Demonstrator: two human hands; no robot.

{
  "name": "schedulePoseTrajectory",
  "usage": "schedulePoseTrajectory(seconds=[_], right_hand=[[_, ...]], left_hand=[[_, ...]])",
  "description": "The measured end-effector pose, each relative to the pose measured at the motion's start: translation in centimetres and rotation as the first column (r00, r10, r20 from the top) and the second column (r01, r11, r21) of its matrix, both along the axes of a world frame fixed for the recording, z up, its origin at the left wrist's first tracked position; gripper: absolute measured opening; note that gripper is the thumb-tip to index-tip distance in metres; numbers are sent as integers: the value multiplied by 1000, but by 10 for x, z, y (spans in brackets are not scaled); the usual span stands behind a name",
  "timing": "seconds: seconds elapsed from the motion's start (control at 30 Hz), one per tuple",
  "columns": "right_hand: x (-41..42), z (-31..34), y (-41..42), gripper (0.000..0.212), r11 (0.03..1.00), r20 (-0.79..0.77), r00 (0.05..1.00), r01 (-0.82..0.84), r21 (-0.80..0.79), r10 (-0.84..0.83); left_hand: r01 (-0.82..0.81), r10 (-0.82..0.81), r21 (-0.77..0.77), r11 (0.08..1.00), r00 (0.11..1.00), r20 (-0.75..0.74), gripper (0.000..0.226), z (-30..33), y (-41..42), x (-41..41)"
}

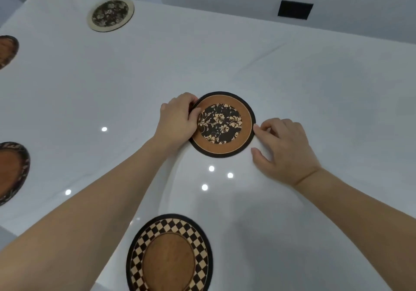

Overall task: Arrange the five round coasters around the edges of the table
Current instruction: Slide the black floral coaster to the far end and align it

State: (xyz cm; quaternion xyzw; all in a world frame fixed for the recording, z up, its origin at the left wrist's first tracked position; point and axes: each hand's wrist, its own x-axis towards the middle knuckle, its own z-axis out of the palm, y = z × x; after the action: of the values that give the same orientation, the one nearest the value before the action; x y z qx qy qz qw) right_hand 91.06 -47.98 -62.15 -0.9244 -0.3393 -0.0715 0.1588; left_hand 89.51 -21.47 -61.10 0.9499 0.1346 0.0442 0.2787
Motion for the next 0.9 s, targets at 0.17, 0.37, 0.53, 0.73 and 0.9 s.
schedulePoseTrajectory(seconds=[0.17, 0.37, 0.53, 0.73, 0.9], right_hand=[[0, 0, 1, 49, 992, 23, 998, -49, -115, 52], [3, 2, 1, 46, 983, -10, 995, -104, -152, 104], [4, 1, 0, 44, 977, -34, 990, -137, -164, 133], [9, 4, 1, 50, 944, -155, 976, -188, -272, 150], [10, 6, 2, 50, 944, -195, 972, -183, -274, 132]], left_hand=[[-24, 7, 145, 989, 993, 121, 20, -11, 13, -17], [-54, 42, 76, 996, 987, 153, 20, -9, 13, -15], [-215, 235, -163, 963, 964, 122, 15, -5, 14, -9], [-247, 257, -107, 963, 962, 96, 10, -3, 10, -6], [-230, 228, 9, 973, 969, 100, 7, -6, 9, -3]])
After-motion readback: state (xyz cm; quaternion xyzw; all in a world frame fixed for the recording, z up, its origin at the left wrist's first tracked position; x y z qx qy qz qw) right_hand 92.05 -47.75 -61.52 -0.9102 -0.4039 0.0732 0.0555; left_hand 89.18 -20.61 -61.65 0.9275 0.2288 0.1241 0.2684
